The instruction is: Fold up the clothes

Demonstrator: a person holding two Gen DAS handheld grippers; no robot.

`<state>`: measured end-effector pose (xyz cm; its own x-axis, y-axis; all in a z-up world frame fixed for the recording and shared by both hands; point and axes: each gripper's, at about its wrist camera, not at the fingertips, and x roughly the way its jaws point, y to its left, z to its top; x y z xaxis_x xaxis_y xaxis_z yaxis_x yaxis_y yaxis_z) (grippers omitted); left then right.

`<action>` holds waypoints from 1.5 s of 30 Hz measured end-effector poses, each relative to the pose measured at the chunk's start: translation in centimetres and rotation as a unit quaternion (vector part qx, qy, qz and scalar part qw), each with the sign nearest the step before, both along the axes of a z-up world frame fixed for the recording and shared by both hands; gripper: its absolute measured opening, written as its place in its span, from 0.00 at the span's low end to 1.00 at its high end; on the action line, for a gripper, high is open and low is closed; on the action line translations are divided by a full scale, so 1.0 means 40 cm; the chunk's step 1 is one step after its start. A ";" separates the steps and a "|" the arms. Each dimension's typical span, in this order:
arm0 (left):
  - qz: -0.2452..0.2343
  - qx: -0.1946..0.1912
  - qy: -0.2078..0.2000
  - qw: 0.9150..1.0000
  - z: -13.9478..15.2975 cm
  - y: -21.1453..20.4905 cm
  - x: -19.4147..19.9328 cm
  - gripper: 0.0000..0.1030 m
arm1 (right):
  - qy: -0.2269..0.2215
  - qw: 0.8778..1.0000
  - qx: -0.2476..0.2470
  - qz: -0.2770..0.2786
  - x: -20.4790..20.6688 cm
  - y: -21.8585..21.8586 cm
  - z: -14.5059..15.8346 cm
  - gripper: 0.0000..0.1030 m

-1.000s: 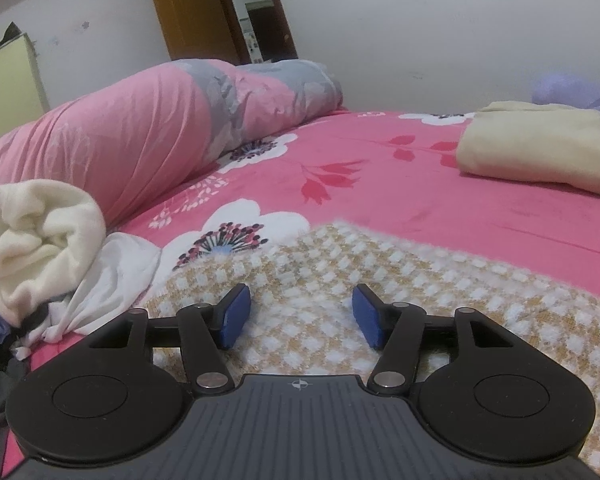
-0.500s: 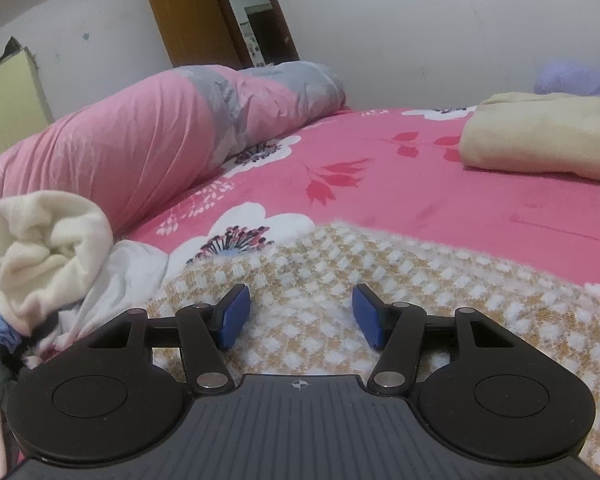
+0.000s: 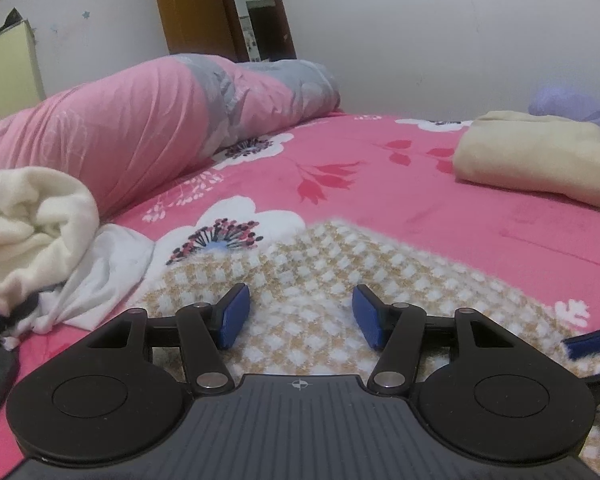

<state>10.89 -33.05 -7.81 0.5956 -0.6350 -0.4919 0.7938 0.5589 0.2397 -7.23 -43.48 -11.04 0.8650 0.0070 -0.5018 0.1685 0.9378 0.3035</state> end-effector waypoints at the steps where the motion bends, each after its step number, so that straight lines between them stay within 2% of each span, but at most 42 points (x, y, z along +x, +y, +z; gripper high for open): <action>1: 0.005 -0.005 -0.007 1.000 0.018 0.014 -0.021 0.55 | -0.001 1.000 -0.004 -0.001 -0.003 0.002 -0.003 0.31; 5: -0.004 -0.044 -0.020 0.999 0.067 0.119 -0.157 0.54 | -0.004 1.000 -0.008 -0.003 -0.015 0.005 -0.015 0.32; 8: -0.013 -0.044 -0.032 0.998 0.022 0.185 -0.263 0.54 | -0.004 1.000 -0.001 -0.003 -0.017 -0.001 -0.012 0.32; 10: -0.008 -0.021 -0.028 0.999 -0.040 0.185 -0.286 0.51 | 0.002 1.000 -0.006 -0.004 -0.013 0.002 -0.002 0.32; 11: -0.003 -0.032 -0.042 0.999 -0.063 0.190 -0.297 0.51 | 0.010 1.000 -0.015 -0.003 -0.010 0.007 0.009 0.32; 13: -0.003 -0.040 -0.056 0.998 -0.068 0.191 -0.305 0.51 | 0.017 0.998 -0.068 0.003 -0.005 0.035 0.063 0.32; 15: -0.002 -0.048 -0.038 0.998 -0.059 0.194 -0.289 0.51 | 0.010 0.992 -0.122 0.009 0.000 0.065 0.130 0.29; 18: -0.009 -0.057 -0.030 0.998 -0.061 0.201 -0.278 0.51 | -0.037 0.988 -0.152 0.021 0.028 0.091 0.234 0.28; 19: -0.011 -0.056 -0.030 0.998 -0.061 0.201 -0.277 0.51 | -0.036 0.987 -0.156 0.026 0.056 0.095 0.241 0.28; 22: -0.013 -0.058 -0.029 0.998 -0.064 0.204 -0.276 0.51 | 0.010 0.985 -0.168 0.040 0.172 0.097 0.201 0.28; 24: -0.023 -0.061 -0.018 0.998 -0.068 0.202 -0.270 0.51 | 0.068 0.981 -0.177 0.037 0.241 0.070 0.092 0.26; 25: -0.028 -0.062 -0.012 0.998 -0.071 0.201 -0.267 0.51 | 0.089 0.981 -0.171 0.035 0.259 0.056 0.067 0.26; 27: -0.029 -0.060 -0.028 0.997 -0.075 0.199 -0.278 0.51 | 0.104 0.984 -0.142 0.035 0.268 0.031 0.095 0.26; 29: -0.028 -0.065 -0.027 0.997 -0.078 0.203 -0.278 0.51 | 0.117 0.981 -0.150 0.040 0.283 0.037 0.144 0.25; 31: -0.029 -0.073 -0.018 0.997 -0.077 0.208 -0.273 0.51 | 0.077 0.978 -0.183 0.061 0.294 0.073 0.211 0.25; 34: -0.029 -0.071 -0.022 0.997 -0.079 0.204 -0.277 0.51 | -0.002 0.976 -0.182 0.122 0.341 0.129 0.293 0.25; 35: -0.029 -0.070 -0.023 0.997 -0.080 0.203 -0.279 0.51 | -0.008 0.974 -0.183 0.137 0.374 0.143 0.294 0.25; 36: -0.028 -0.070 -0.024 0.997 -0.081 0.203 -0.280 0.51 | 0.007 0.971 -0.185 0.149 0.418 0.149 0.268 0.25; 38: -0.025 -0.072 -0.024 0.997 -0.081 0.201 -0.280 0.51 | 0.080 0.968 -0.185 0.151 0.508 0.138 0.123 0.27; 39: -0.019 -0.068 -0.016 0.997 -0.083 0.195 -0.272 0.51 | 0.090 0.970 -0.170 0.148 0.530 0.123 0.066 0.27; 41: -0.019 -0.080 -0.012 0.996 -0.080 0.200 -0.269 0.51 | 0.079 0.978 -0.135 0.141 0.531 0.097 0.069 0.29; 42: -0.021 -0.080 -0.014 0.996 -0.082 0.200 -0.272 0.51 | 0.077 0.978 -0.136 0.139 0.527 0.097 0.076 0.29; 45: -0.023 -0.079 -0.020 0.996 -0.083 0.200 -0.279 0.51 | 0.076 0.970 -0.186 0.140 0.515 0.133 0.106 0.30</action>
<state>-0.26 -25.06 -11.14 0.5803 -0.7303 -0.3605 0.8117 0.5547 0.1828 13.39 -38.14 -6.82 0.7714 0.0250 -0.6358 -0.0918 0.9931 -0.0723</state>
